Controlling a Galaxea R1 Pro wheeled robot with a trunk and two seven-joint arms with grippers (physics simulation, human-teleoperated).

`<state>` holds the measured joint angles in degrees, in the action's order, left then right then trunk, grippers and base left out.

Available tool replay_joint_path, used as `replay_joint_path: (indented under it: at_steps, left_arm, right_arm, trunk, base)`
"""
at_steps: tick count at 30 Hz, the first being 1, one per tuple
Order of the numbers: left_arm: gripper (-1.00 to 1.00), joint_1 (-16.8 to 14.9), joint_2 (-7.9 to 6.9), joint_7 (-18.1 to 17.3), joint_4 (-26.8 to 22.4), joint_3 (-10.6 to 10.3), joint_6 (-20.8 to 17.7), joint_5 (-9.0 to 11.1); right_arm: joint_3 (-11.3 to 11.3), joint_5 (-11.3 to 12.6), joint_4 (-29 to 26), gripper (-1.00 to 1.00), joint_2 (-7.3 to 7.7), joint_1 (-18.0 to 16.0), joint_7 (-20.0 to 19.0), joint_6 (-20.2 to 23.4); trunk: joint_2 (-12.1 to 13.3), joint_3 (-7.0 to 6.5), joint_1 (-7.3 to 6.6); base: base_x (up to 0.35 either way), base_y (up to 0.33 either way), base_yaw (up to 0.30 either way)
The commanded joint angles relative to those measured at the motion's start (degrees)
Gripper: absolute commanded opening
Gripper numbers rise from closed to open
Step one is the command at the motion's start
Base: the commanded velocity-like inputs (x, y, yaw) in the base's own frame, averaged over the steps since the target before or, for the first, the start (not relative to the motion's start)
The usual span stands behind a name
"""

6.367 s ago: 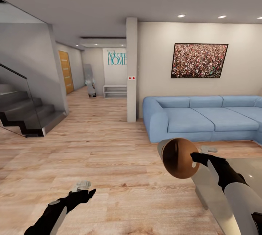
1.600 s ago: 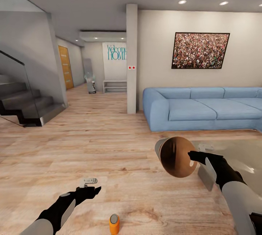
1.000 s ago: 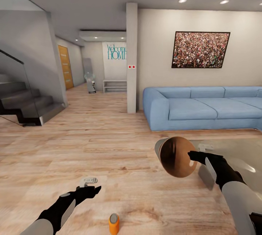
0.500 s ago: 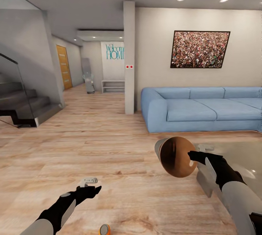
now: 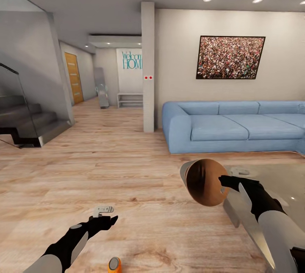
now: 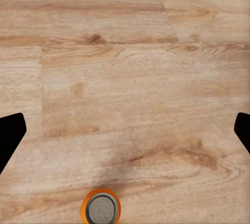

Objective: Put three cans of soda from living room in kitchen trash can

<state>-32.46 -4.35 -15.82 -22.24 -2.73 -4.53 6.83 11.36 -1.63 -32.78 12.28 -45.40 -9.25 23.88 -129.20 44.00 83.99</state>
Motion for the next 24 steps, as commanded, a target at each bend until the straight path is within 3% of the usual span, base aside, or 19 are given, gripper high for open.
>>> replay_joint_path:
  at_steps: [1, 24]
  left_arm:
    - [1.00, 0.0, 0.01, 0.0, 0.0, 0.0, 0.0, 0.0]
    - [1.00, 0.0, 0.04, 0.0, 0.1, 0.1, 0.0, -0.1]
  right_arm:
    - [0.1, 0.5, -0.1, -1.00, -0.02, 0.0, 0.0, 0.0]
    - [0.2, 0.5, -0.1, -1.00, 0.12, -0.1, -0.2, -0.1]
  trunk:
    - [0.0, -0.01, -0.01]
    - [-8.4, 3.76, 4.61]
  base:
    - [-0.003, -0.009, 0.000]
    - [0.000, -0.001, 0.000]
